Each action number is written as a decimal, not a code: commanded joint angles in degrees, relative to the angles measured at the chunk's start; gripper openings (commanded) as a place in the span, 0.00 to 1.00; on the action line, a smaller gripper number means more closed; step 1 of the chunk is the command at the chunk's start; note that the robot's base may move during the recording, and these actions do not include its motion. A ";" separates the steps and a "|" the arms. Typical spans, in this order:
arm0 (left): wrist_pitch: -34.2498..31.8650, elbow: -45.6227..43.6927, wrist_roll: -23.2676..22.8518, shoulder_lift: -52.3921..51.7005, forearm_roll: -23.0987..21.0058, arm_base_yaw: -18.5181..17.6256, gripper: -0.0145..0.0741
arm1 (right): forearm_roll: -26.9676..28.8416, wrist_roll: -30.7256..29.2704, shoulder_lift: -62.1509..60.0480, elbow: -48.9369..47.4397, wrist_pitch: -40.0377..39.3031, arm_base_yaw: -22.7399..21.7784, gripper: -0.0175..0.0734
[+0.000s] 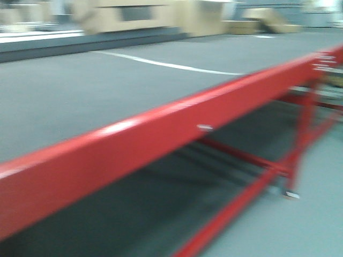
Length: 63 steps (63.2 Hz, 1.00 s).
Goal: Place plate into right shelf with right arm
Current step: 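Drive the base away from the table toward the steel shelving rack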
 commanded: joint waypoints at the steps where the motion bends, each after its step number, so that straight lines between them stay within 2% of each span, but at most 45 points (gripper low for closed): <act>1: -4.58 0.38 -0.14 -0.64 -0.22 -0.02 0.11 | -1.06 -0.18 0.78 -1.46 -5.16 -0.35 0.25; 63: -4.58 0.38 -0.14 -0.53 -0.22 -0.02 0.11 | -1.06 -0.18 0.97 -1.46 -5.17 -0.35 0.25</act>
